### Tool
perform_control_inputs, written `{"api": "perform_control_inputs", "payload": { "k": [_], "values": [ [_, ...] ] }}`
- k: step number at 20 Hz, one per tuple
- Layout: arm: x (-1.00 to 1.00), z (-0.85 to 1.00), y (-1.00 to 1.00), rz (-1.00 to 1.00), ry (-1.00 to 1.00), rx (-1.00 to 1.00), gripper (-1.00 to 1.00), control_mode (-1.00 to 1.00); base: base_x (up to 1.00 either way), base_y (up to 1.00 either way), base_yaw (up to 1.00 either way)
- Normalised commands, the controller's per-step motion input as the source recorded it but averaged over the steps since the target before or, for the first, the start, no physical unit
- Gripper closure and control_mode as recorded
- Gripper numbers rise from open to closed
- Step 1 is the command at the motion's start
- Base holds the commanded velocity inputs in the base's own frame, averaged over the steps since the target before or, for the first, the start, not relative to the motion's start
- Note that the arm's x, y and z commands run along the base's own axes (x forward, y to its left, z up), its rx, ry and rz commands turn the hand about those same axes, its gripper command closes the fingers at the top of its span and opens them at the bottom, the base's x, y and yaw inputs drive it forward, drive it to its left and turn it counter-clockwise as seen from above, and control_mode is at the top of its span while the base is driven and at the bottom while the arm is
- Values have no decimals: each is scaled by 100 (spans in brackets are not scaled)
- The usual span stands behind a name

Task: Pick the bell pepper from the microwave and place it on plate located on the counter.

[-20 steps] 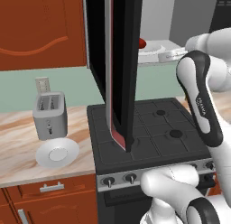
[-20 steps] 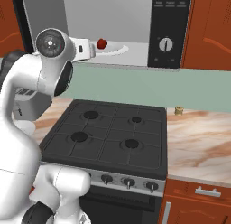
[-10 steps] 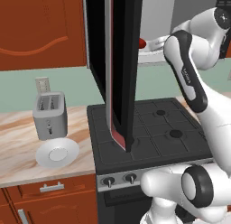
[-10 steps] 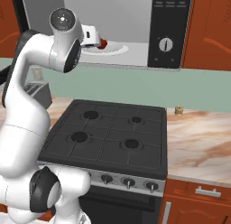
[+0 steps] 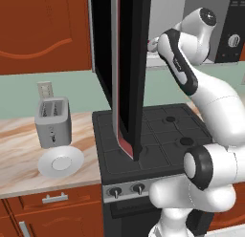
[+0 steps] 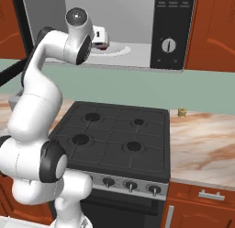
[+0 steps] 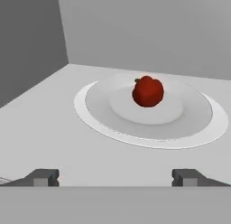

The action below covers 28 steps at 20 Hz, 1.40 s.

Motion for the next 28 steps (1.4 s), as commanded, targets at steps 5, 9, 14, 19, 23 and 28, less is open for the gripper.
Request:
{"api": "perform_control_inputs", "payload": {
  "k": [5,9,14,19,23,28],
  "values": [
    [61,1,-3,-11,1,1,-100,-100,0,0,0],
    [51,0,-1,-5,1,0,-100,-100,0,0,0],
    [66,-7,0,-1,3,0,-100,-100,0,0,0],
    [67,-26,0,0,6,0,-100,-100,0,0,0],
    [66,-9,0,0,8,0,-100,-100,0,0,0],
    [53,0,-9,0,7,0,-100,-100,0,0,0]
  ]
}}
